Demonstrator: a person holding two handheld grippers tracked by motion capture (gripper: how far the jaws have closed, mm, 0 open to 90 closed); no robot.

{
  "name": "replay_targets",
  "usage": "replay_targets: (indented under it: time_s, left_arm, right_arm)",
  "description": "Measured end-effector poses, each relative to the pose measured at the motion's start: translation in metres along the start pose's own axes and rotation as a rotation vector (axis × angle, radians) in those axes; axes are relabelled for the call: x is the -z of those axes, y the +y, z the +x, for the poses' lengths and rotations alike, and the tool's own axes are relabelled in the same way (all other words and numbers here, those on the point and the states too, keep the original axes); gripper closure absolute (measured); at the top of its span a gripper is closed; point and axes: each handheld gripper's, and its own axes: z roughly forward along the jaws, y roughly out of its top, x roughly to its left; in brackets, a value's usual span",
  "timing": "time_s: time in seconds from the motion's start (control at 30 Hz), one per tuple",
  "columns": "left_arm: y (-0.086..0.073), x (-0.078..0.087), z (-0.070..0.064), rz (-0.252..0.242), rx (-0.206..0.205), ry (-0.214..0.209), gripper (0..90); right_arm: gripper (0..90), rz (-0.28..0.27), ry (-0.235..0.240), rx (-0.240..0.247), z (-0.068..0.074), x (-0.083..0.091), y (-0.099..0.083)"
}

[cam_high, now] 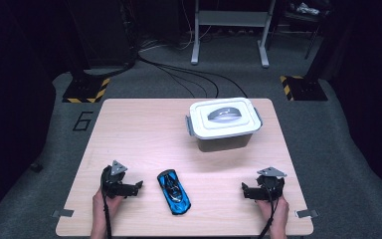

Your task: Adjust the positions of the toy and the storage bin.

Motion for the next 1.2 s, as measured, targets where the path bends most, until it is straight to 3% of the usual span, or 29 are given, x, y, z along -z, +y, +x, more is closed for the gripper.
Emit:
replay_targets:
  time_s: [0.6, 0.73, 1.07, 1.2]
  left_arm:
    - [0.0, 0.0, 0.0, 0.0, 0.001, 0.0, 0.7]
    - [0.0, 0.0, 0.0, -0.001, -0.002, -0.001, 0.7]
    - [0.0, 0.0, 0.0, 0.0, -0.002, -0.001, 0.7]
    - [0.0, 0.0, 0.0, -0.001, -0.002, -0.002, 0.8]
  right_arm:
    - [0.0, 0.014, 0.002, -0.005, -0.001, -0.001, 0.003]
    - [0.0, 0.028, 0.002, -0.034, -0.001, 0.0, 0.005]
    - [0.0, 0.02, 0.04, -0.065, 0.018, 0.011, 0.014]
    - [0.0, 0.024, 0.048, -0.046, 0.029, 0.017, 0.02]
